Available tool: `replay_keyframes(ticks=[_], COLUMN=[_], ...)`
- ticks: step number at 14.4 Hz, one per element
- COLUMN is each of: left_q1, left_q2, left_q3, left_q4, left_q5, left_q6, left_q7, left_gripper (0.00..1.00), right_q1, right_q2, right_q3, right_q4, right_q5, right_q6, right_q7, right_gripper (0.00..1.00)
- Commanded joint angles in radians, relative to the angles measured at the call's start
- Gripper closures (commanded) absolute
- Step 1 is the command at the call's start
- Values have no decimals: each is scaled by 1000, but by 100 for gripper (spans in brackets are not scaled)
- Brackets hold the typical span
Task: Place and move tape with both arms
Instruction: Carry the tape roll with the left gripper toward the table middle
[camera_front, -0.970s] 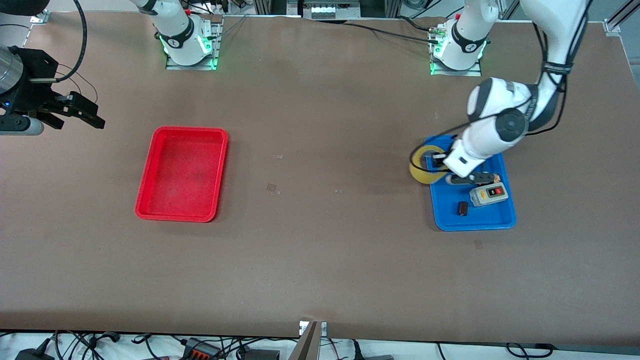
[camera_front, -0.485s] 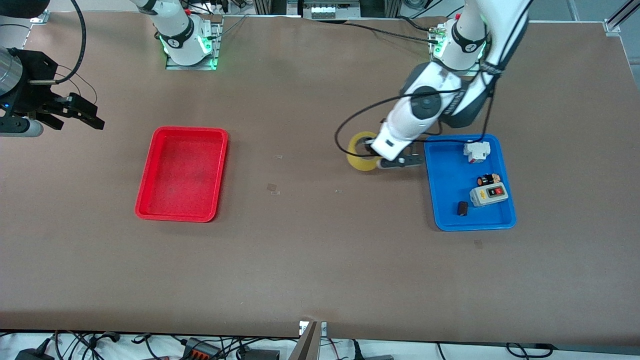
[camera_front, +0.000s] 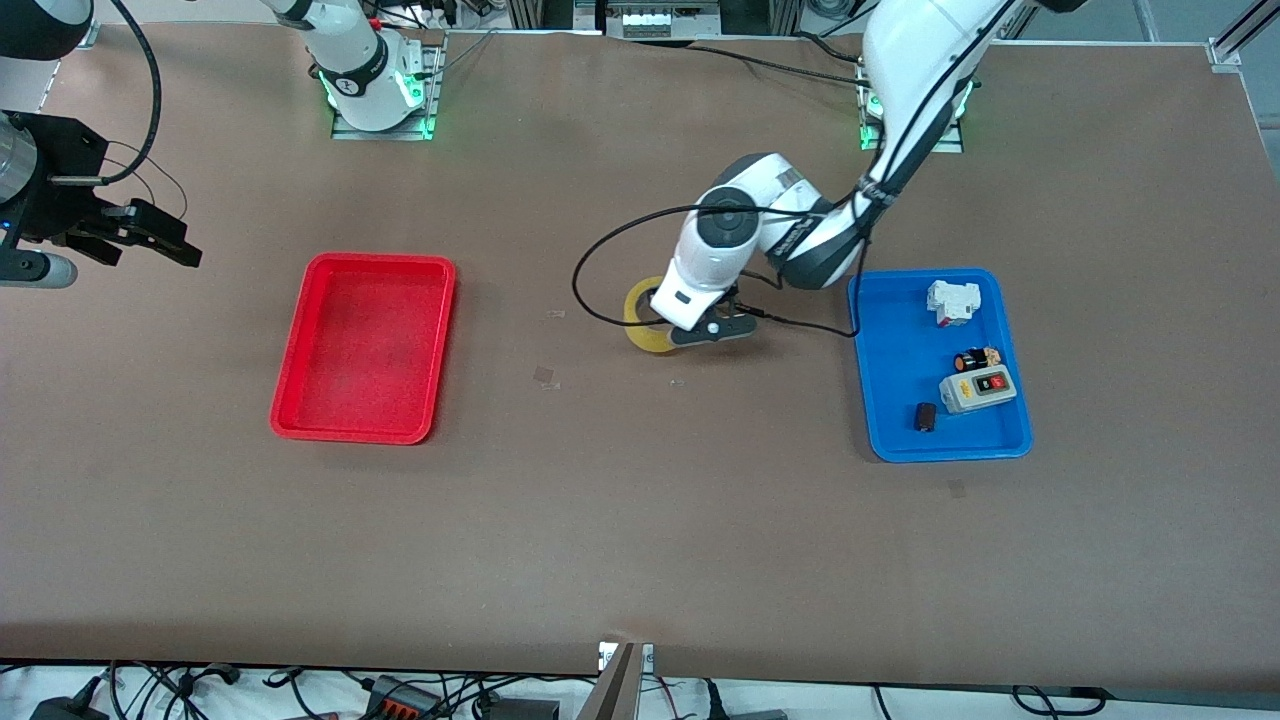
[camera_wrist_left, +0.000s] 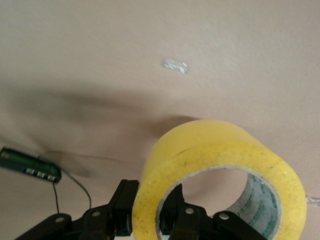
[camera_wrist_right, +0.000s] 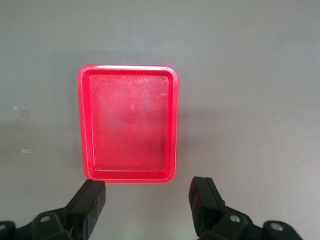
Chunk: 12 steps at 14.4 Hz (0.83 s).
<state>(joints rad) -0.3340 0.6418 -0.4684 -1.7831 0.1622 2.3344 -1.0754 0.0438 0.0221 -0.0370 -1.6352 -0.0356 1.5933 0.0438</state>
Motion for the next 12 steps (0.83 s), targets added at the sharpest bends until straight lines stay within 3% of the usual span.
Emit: replay_keyframes(ticks=[1, 7, 8, 12], left_q1=[-84, -212, -220, -230], left_q2=[74, 153, 170, 183], left_q3=[37, 106, 109, 116], left_q4=[112, 244, 269, 292], left_q5=[33, 28, 30, 30], left_q6=[-20, -52, -64, -69], left_q7=[-57, -100, -104, -106], left_gripper=[89, 86, 78, 62], right_q1=[-7, -5, -5, 10], right_q2=[4, 4, 4, -1], right_q3=[-1, 0, 0, 8], right_q4=[5, 5, 5, 6], right_q5=[17, 16, 16, 14], right_q6=[4, 10, 10, 13], right_q7=[-16, -15, -15, -10], right_gripper=[1, 2, 2, 2])
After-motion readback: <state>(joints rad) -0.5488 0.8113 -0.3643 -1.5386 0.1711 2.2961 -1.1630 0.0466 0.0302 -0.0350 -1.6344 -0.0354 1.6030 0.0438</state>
